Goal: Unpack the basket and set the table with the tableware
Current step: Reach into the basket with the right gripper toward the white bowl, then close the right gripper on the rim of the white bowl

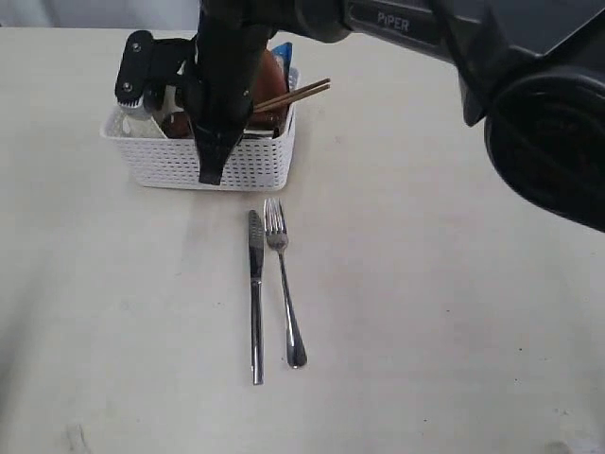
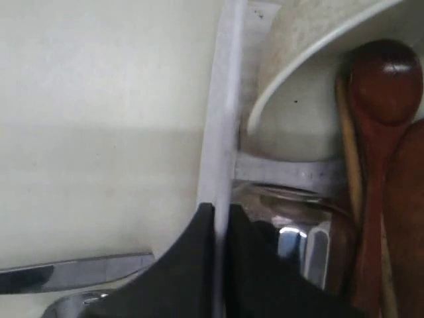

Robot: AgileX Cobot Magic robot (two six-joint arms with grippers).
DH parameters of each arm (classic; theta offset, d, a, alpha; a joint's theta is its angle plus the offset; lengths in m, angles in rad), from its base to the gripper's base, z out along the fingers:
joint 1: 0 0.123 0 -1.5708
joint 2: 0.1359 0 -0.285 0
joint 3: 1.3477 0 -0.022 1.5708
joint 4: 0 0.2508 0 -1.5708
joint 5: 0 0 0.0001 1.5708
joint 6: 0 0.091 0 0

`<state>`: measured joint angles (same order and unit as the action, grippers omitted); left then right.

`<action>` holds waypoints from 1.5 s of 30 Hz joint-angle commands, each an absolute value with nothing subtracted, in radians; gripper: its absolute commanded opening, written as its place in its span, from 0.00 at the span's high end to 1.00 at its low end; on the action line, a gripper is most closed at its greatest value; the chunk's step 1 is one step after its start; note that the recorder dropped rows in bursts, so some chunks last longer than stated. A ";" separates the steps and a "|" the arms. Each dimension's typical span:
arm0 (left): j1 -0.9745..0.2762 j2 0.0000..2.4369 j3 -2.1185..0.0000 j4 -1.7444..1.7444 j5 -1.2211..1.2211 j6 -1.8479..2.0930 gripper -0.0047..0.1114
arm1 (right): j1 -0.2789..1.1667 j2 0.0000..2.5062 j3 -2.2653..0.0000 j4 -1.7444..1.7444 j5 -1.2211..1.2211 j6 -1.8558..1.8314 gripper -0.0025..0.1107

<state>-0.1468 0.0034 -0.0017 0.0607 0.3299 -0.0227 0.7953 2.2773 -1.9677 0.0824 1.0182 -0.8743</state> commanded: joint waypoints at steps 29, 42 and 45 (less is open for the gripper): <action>-0.153 0.000 0.000 0.056 0.320 -0.022 0.96 | 0.755 2.140 -1.976 -0.026 0.966 -0.614 0.55; -0.153 0.000 0.000 0.056 0.320 -0.022 0.96 | 0.610 2.141 -1.976 0.207 0.791 -0.464 0.55; -0.153 0.000 0.000 0.056 0.320 -0.022 0.96 | 0.610 2.158 -1.976 0.220 0.794 -0.514 0.55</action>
